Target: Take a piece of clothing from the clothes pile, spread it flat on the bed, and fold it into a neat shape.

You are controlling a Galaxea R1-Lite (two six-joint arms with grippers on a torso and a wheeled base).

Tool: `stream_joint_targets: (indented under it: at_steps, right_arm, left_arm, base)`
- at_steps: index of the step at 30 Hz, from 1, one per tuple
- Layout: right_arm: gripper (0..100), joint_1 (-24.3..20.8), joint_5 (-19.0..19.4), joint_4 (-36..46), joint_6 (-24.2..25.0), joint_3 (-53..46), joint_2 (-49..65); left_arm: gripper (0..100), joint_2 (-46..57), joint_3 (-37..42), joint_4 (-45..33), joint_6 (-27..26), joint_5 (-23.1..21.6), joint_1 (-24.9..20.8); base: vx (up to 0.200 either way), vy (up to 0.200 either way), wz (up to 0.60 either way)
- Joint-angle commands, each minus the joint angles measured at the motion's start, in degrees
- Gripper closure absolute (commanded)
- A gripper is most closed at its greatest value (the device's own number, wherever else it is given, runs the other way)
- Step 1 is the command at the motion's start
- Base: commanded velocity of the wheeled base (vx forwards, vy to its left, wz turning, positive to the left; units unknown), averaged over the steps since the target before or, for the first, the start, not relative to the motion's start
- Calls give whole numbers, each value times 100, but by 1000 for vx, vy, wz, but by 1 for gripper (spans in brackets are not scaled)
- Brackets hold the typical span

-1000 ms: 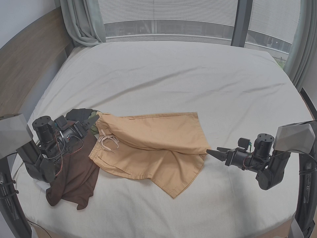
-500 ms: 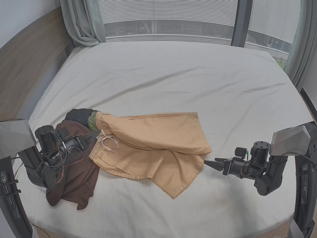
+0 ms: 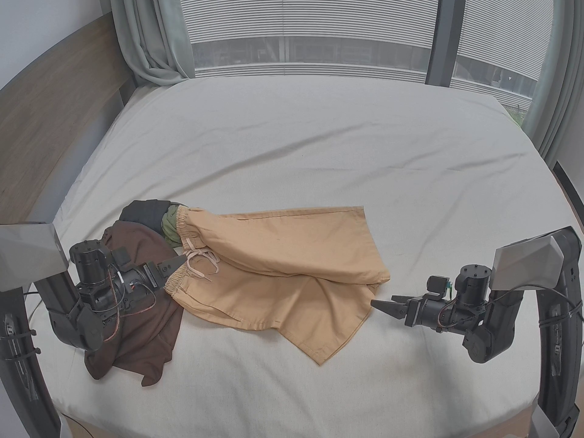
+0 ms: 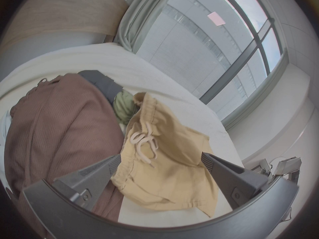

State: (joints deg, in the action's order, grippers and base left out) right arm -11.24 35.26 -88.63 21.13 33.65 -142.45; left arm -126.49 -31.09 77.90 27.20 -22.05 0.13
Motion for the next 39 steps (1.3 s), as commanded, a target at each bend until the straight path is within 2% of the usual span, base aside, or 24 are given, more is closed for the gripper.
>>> stream_joint_targets:
  at_steps: [1, 8, 15, 33, 34, 39]
  right_arm:
    - [0, -10, -1, -6, -3, 37, -143]
    - [0, 8, -10, -6, -3, 116, -169]
    - [0, 25, -19, -6, -12, 195, -169]
    - [0, 25, -19, -6, -12, 265, -240]
    - [0, 25, -19, -6, -21, 265, -240]
    - [0, -1, -19, -6, -21, 265, -275]
  left_arm:
    - [0, -25, -12, -205, -4, -1, 74]
    - [0, -122, -3, -679, -21, 8, 171]
    - [0, -456, -152, -653, -13, 8, 268]
    - [0, -983, -504, -310, 49, 26, 118]
    - [100, -983, -504, -310, 40, 26, 118]
    - [100, -1027, -530, -310, 40, 26, 118]
  base:
    - [0, 0, 0]
    - [0, 0, 0]
    - [0, 0, 0]
    - [0, 0, 0]
    - [0, 0, 0]
    - [0, 0, 0]
